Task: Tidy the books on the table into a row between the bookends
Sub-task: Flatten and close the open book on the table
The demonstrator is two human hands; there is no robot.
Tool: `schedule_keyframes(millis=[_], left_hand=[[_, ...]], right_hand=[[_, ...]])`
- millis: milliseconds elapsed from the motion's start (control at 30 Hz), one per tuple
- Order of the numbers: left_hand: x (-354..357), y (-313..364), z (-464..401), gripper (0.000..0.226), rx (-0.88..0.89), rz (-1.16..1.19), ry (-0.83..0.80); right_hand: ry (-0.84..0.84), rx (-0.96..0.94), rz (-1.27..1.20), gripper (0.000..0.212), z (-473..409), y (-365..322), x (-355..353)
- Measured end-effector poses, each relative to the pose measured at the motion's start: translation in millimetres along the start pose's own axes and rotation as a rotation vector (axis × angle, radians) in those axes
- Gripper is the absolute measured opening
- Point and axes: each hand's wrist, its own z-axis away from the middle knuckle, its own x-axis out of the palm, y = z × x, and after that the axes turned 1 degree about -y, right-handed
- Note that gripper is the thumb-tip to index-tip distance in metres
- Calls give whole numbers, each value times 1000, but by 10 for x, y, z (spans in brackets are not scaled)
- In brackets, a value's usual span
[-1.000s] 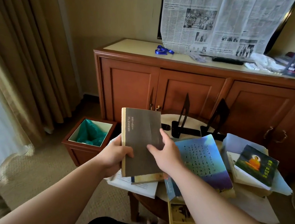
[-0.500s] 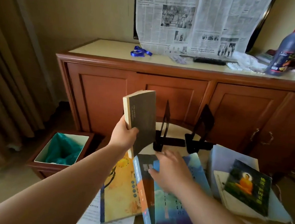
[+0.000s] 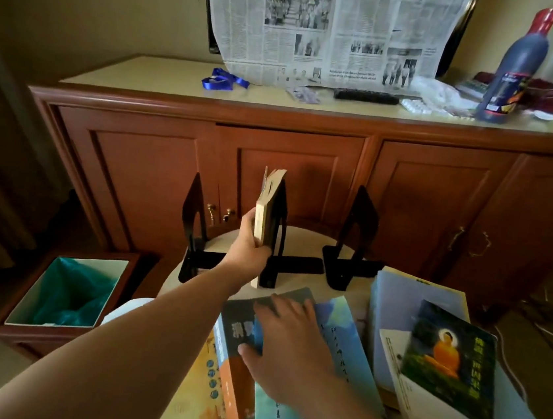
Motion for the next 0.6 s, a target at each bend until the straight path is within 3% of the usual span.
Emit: schedule_keyframes(millis=[233,600], left_hand=[[-21,-106,-144,111,-95,-180,-180],[-42,-132,-140,91,-13,-349,-86]], right_hand=[[6,-14,-27,60,31,-30,-17],[15,-21,-20,58,40,-32,1]])
